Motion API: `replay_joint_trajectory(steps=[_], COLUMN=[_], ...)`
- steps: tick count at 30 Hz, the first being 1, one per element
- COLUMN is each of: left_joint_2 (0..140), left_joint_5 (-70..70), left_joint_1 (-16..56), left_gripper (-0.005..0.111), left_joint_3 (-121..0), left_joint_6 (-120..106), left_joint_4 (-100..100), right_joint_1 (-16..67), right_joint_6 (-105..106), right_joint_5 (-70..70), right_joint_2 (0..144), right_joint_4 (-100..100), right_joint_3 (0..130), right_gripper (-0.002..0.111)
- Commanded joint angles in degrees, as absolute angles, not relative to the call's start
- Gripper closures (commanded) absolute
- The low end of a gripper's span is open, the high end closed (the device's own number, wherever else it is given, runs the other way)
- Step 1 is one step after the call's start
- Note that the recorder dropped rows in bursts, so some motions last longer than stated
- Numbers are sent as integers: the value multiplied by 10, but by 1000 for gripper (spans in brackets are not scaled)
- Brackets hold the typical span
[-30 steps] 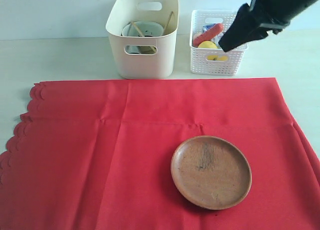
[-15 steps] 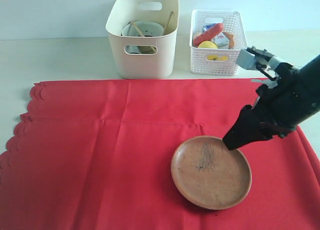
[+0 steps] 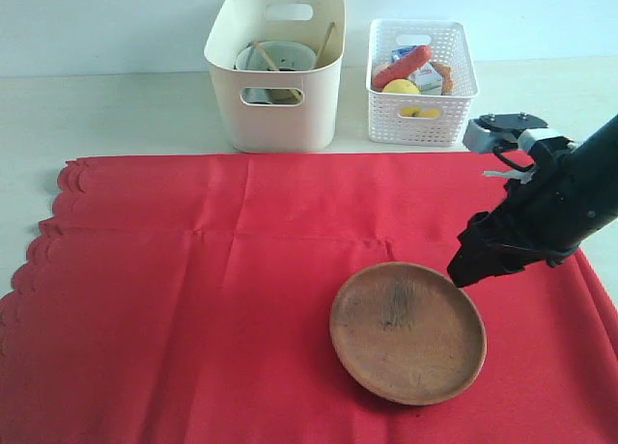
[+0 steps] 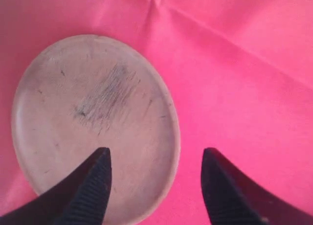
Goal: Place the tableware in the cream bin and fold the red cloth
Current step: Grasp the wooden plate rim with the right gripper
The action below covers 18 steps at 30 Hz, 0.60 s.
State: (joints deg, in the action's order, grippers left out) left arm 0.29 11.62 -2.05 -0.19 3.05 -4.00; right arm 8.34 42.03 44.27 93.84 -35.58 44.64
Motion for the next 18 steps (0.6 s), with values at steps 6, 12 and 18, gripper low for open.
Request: replay_joint_trajectory(steps=[6, 12, 18], left_joint_2=[0, 0, 0], left_joint_5=[115, 115, 115], left_joint_1=[-21, -21, -21], left_gripper=[107, 107, 107], left_joint_3=[0, 0, 0], left_joint_6=[27, 27, 27], left_joint_4=[-42, -42, -42], right_joint_1=[83, 83, 83], right_joint_6=[537, 540, 540], right_joint_5=[437, 427, 437], right_joint_2=[1017, 1050, 1046], right_joint_4=[-435, -435, -448], right_joint_3=[444, 444, 444], right_gripper=[54, 54, 54])
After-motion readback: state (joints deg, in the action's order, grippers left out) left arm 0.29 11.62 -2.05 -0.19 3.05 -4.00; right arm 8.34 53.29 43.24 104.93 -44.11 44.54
